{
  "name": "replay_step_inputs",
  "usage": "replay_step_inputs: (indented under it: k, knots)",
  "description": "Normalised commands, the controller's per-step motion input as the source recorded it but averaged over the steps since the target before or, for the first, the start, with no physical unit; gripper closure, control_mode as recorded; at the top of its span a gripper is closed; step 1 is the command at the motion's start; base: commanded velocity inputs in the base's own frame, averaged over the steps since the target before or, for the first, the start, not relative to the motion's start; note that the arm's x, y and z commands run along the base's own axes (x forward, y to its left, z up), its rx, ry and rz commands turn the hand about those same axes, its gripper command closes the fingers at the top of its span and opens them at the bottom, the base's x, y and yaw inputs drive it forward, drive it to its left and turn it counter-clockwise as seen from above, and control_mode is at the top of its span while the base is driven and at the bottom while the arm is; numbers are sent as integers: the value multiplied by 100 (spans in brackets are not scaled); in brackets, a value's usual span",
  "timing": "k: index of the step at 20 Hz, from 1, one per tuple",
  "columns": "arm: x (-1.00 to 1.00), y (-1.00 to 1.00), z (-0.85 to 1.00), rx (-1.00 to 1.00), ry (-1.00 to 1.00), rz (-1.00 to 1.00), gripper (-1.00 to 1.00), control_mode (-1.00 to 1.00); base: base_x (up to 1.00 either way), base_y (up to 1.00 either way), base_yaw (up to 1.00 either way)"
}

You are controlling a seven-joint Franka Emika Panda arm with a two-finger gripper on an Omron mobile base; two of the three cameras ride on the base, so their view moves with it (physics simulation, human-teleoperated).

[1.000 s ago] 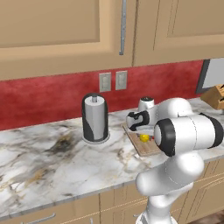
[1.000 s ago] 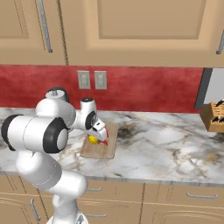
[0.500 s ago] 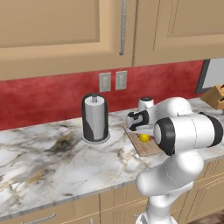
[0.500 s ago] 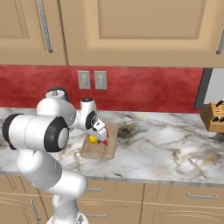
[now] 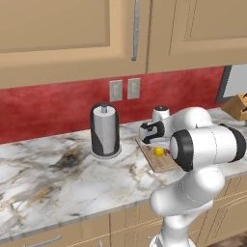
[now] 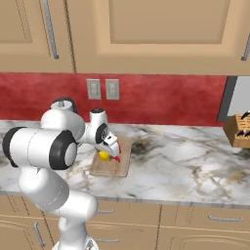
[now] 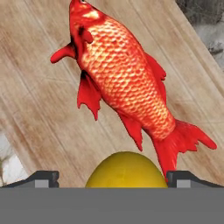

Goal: Retrieve a lemon from the fridge and place it on the cutting board with the fish.

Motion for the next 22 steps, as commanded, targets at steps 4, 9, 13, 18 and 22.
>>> replay_step_inputs:
  k: [4,9,13,18,22]
  knots:
    - [0,0,0,0,1,0,-100,-100,0,0,0]
    - [-13,0,1,0,2,-3,-100,-100,0,0,0]
    - [-17,-1,1,0,1,-5,-100,-100,0,0,0]
    - [-19,-2,19,0,1,-5,-100,-100,0,0,0]
    - [-18,-1,40,0,0,-1,-100,-100,0,0,0]
